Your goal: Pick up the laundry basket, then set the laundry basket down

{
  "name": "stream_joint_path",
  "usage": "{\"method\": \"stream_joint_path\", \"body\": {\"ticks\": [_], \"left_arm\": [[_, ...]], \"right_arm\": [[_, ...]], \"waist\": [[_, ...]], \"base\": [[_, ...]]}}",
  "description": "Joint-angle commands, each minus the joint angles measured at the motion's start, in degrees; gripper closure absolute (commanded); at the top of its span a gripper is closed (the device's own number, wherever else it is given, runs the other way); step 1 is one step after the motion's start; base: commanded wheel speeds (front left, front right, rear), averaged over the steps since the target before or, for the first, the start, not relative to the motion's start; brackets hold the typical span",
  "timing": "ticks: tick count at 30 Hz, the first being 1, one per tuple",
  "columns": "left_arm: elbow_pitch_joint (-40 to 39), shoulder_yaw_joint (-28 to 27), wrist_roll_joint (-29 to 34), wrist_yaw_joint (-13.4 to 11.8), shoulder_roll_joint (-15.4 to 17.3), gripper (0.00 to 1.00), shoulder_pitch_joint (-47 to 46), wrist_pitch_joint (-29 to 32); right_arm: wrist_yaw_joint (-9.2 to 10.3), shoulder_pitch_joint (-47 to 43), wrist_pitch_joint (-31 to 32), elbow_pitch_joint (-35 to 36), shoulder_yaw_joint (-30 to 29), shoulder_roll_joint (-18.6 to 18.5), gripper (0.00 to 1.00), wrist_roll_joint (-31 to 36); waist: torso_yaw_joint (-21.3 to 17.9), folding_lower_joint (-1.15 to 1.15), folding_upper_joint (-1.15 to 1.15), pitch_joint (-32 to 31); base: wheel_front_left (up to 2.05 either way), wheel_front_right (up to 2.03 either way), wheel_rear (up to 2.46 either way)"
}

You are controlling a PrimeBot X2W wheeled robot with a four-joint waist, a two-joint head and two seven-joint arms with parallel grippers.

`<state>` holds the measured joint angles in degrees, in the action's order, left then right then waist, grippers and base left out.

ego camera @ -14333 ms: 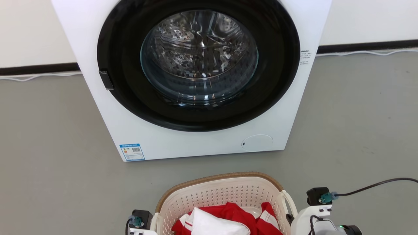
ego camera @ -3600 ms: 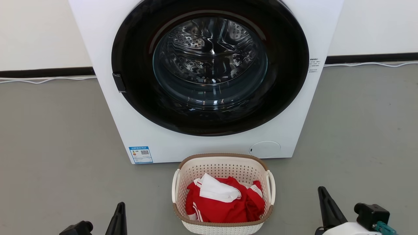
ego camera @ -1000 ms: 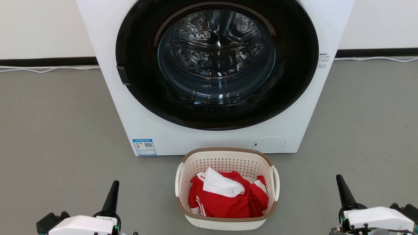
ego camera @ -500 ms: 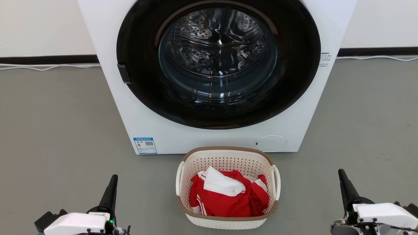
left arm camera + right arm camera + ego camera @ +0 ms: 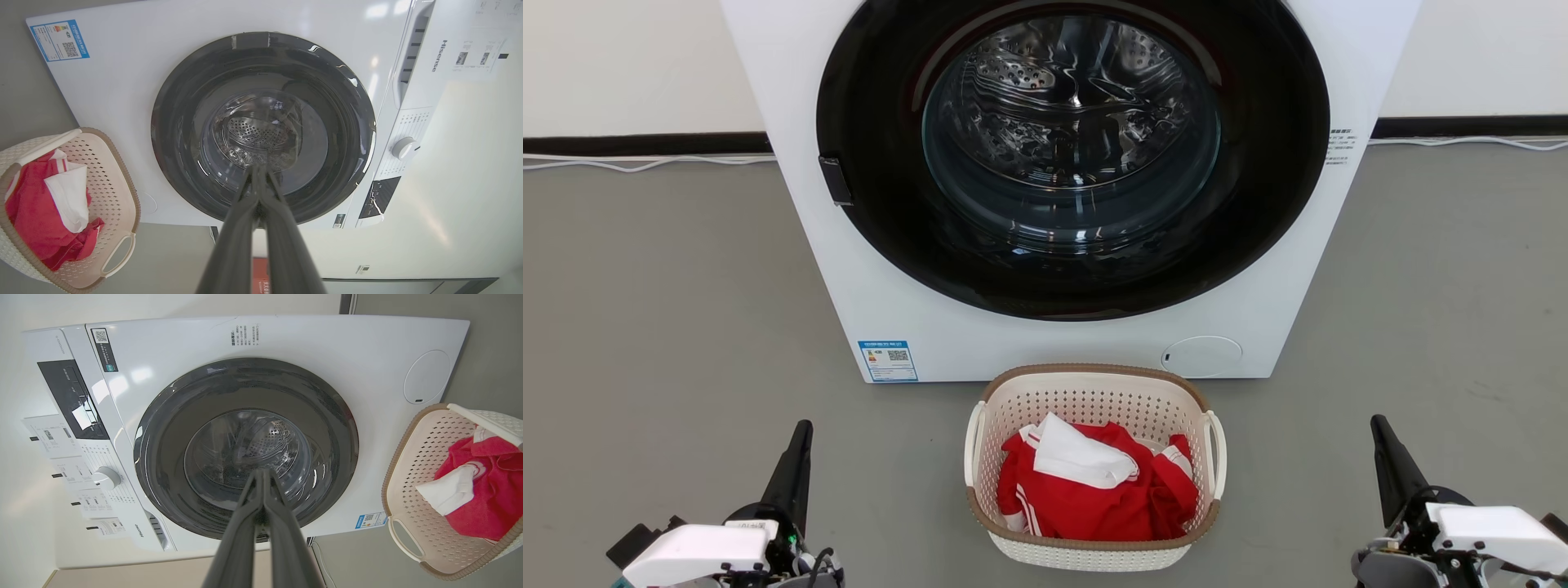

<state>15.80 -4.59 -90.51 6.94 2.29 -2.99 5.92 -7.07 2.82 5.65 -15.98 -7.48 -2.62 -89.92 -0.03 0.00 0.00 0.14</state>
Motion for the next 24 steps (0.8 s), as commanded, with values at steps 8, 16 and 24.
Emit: {"method": "stream_joint_path", "body": {"ticks": [8,16,24], "left_arm": [[-1.7,-2.0,-1.6,0.5,0.6,1.00,-3.2,0.6],[-1.7,-1.9,-1.6,0.5,0.6,1.00,-3.2,0.6],[-1.7,-1.9,-1.6,0.5,0.6,1.00,-3.2,0.6]], "right_arm": [[-0.42,3.4,0.8,2.0,0.9,-0.3,1.00,-2.2],[-0.42,3.4,0.8,2.0,0.9,-0.3,1.00,-2.2],[-0.42,3.4,0.8,2.0,0.9,-0.3,1.00,-2.2]], "waist": [[0.0,0.00,0.00,0.0],[0.0,0.00,0.00,0.0],[0.0,0.00,0.00,0.0]], "base": [[0.00,0.00,0.00],[0.00,0.00,0.00],[0.00,0.00,0.00]]}}
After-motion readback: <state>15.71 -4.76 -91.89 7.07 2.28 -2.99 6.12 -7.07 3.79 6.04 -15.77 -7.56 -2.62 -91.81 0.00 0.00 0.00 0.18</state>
